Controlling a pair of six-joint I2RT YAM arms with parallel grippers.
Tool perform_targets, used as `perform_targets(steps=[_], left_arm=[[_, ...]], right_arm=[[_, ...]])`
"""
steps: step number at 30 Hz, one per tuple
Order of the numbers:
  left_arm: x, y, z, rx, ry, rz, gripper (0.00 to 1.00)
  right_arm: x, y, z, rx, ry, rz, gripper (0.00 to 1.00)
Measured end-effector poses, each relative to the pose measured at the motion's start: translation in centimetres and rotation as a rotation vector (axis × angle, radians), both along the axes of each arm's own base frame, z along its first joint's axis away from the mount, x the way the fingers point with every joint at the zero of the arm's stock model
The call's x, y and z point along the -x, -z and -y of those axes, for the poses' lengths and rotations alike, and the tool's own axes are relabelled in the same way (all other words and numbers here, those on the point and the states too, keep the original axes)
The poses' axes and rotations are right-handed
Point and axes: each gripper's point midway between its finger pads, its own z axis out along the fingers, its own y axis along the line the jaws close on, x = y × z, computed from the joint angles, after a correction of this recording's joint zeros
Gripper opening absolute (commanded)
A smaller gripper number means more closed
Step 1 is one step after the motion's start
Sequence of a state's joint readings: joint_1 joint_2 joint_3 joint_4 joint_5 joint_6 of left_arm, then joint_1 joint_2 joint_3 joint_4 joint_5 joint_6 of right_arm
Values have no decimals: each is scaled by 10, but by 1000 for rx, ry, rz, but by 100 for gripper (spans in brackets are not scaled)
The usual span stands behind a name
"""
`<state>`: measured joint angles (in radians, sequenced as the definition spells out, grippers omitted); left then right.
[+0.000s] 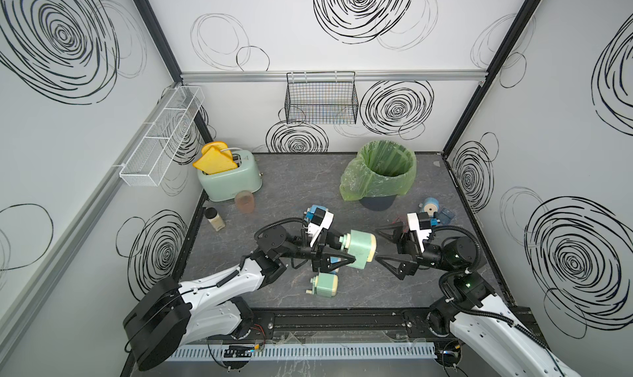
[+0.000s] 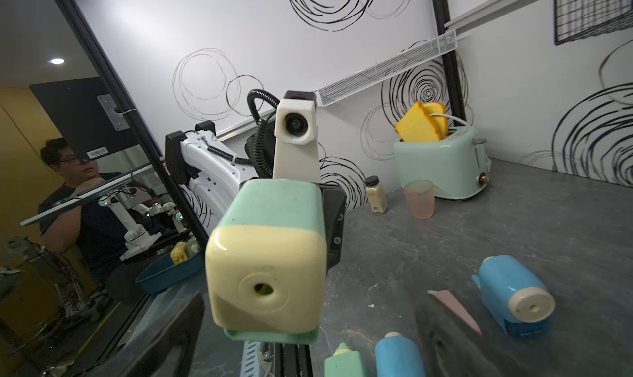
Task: Take out the pencil sharpener tray and clean the shavings
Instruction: Place the container at the center of the board, then place the pencil sharpener at the center of the board.
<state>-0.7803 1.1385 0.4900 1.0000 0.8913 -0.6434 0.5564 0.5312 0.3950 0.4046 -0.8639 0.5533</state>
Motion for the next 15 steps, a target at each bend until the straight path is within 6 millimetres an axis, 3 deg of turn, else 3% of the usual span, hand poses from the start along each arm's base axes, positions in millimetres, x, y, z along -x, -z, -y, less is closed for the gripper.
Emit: perform_targets(steps=[7, 15], left_arm=[[2, 1, 1, -6, 8, 4, 42], [3, -1, -1, -1, 6, 18, 42]], right_arm=[[10, -2, -15, -7, -59, 0, 97], [6, -15, -24, -20, -58, 8, 74]])
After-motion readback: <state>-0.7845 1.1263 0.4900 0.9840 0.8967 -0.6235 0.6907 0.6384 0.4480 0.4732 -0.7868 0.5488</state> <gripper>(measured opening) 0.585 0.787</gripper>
